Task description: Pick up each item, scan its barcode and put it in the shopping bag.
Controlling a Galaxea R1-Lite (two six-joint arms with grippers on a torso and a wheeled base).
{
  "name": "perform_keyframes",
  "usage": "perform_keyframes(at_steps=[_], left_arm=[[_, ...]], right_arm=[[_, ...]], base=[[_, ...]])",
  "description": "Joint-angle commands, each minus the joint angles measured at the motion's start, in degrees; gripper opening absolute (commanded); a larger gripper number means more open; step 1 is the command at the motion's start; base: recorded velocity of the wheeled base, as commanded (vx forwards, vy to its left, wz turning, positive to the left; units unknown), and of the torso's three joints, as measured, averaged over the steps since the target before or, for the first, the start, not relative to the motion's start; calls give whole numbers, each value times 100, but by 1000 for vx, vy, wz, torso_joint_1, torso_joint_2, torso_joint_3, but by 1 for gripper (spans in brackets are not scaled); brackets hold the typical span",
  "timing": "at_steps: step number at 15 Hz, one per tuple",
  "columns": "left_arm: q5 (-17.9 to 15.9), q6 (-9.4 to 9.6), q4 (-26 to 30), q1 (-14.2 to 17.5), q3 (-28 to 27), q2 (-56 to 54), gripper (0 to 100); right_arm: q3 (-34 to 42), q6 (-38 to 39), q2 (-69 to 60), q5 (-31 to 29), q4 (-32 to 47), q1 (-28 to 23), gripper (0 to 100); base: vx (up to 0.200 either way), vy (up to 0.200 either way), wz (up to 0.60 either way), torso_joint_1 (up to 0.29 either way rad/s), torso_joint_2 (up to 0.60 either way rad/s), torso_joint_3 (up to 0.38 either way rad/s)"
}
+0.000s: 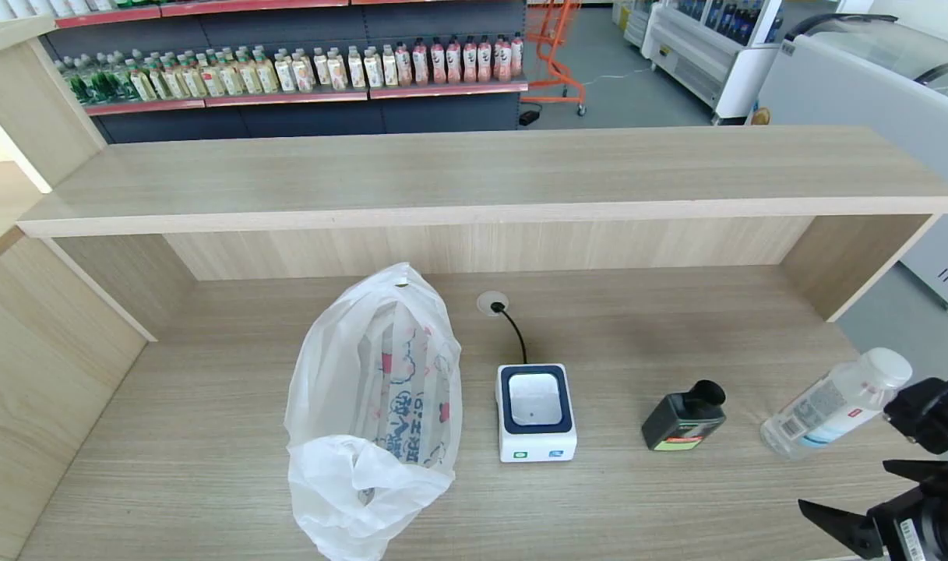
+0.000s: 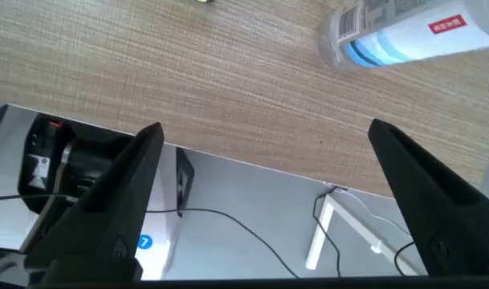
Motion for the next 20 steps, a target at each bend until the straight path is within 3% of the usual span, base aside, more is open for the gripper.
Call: perform_keyframes(at_steps=[1, 5, 9, 12, 20], left_arm=[[3, -1, 1, 1, 0, 6, 100], [3, -1, 1, 1, 0, -2, 100], [3, -1, 1, 1, 0, 6, 100], [3, -1, 1, 1, 0, 6, 100], [3, -1, 1, 1, 0, 6, 100]], right_arm=[[56, -588, 1265, -8, -551, 157, 100], [-49, -1440, 2048, 9, -1684, 289, 100], [-453, -1431, 2540, 194, -1974, 790, 100], [-910, -1440, 2979, 308, -2194, 904, 100], [-1121, -1449, 3682, 756, -2827, 1132, 100]], base=[[0, 0, 0, 0, 0, 0], [0, 0, 0, 0, 0, 0], [0, 0, 0, 0, 0, 0], [0, 0, 0, 0, 0, 0], [0, 0, 0, 0, 0, 0]])
